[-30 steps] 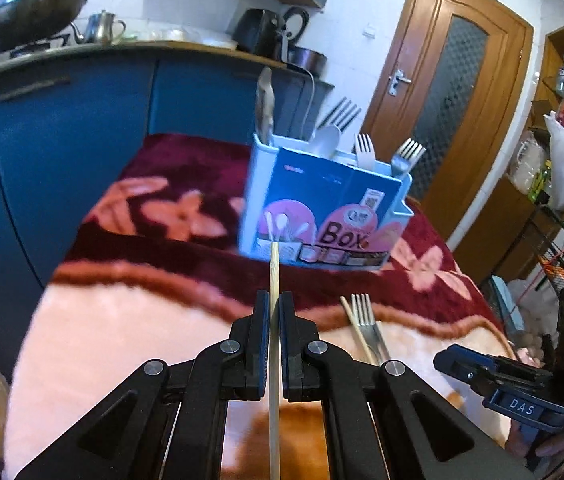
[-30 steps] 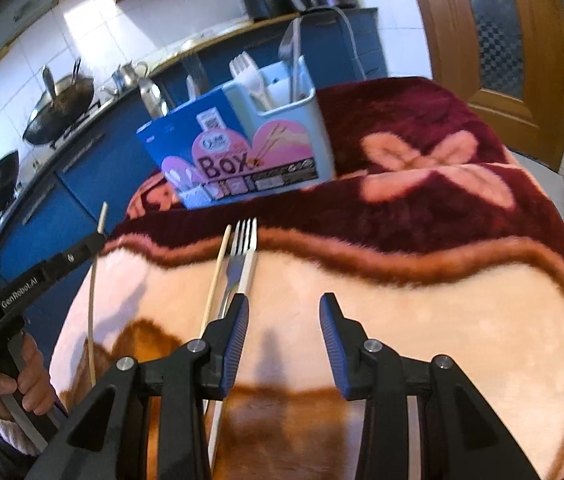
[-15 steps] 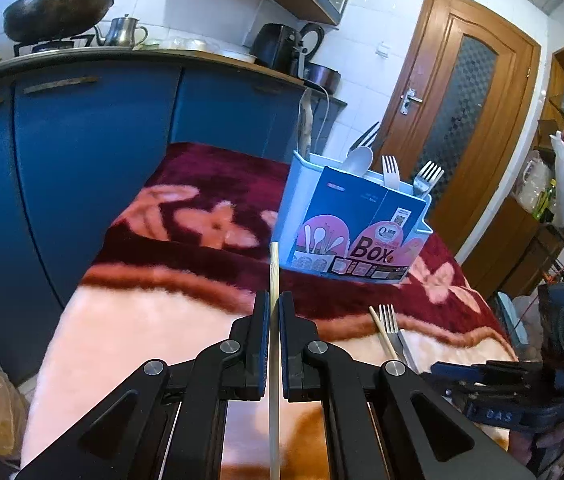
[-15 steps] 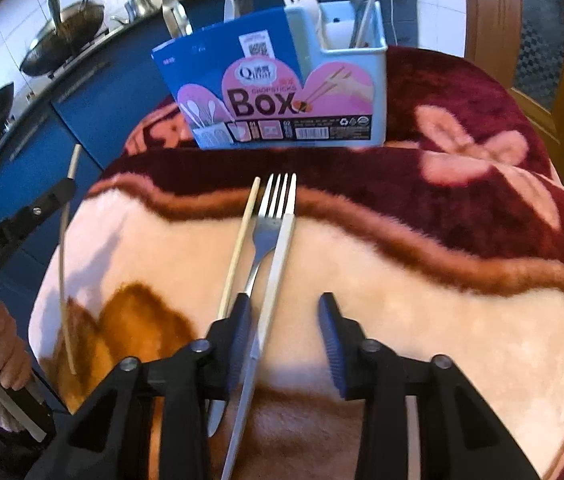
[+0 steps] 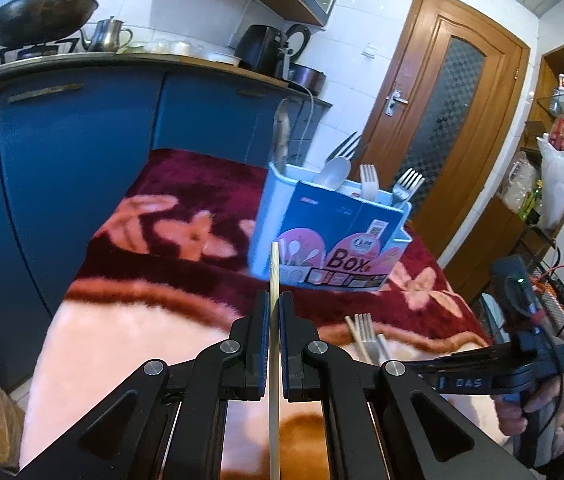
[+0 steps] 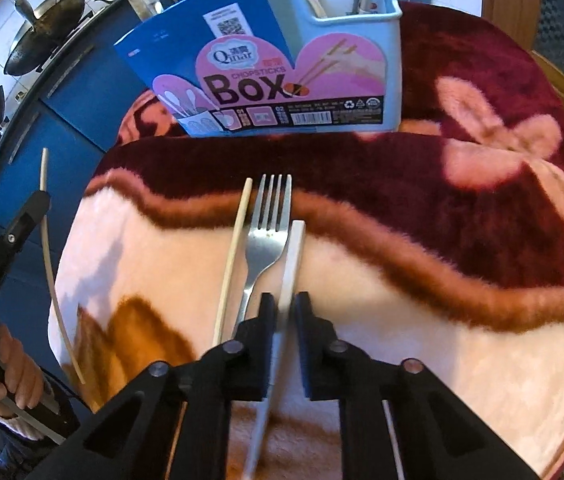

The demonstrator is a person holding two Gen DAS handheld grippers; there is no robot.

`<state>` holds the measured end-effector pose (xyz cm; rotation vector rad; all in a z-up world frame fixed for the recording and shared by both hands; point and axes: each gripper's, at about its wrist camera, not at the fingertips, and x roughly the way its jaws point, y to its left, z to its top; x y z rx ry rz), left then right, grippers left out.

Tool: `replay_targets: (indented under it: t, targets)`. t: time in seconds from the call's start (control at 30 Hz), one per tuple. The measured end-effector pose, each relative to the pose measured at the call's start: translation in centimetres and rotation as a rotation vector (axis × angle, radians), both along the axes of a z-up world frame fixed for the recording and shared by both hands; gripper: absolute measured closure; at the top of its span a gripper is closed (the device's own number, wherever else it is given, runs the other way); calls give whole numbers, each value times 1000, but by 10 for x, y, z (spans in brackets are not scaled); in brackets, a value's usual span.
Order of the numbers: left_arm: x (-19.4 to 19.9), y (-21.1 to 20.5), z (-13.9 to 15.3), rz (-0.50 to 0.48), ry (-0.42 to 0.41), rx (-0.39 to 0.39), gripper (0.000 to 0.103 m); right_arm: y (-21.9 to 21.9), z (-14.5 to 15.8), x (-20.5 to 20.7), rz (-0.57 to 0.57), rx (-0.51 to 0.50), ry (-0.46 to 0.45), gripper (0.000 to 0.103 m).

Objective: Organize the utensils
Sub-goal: 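Lift chopstick with left tool while right tool grasps white plastic knife, then carry chopstick with left tool over blue box while right tool carries plastic knife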

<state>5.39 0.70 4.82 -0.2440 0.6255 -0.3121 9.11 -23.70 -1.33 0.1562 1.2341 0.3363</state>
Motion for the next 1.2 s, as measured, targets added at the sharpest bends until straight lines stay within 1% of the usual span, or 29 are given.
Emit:
replay_targets:
  t: [0.1,0.23,0.37,0.5,0.57,0.67,0.77,1.0,1.13,1.2]
  targets:
    - [2,-6,6,-12,-9,1,99,-4,3,-6,-9,19,-35,94]
    - [5,-11,18,-11,-43,11,99,-16,16,-16,-44,75,-111,94]
    - [13,-12,31,10,-84,-1,99,-28,37,-26,-80,96,-241,94]
    - [24,-14,48,39,-148,-9,99,-36,55,-35,-102,130,-367,94]
    - [30,-15,55,52,-181,-15,99,-39,61,-37,-113,146,-416,94]
    - [40,-18,69,70,-253,-34,99,-44,71,-38,-128,174,-479,94]
    - [49,-20,80,88,-298,-51,99,-47,78,-39,-139,179,-544,94]
    - [80,-26,102,141,-395,-56,99,-48,88,-39,-161,175,-645,94]
    - [95,-30,110,175,-450,-53,99,-51,93,-36,-172,167,-682,94]
    - [102,-32,111,173,-473,-46,99,-52,95,-34,-176,167,-699,94]
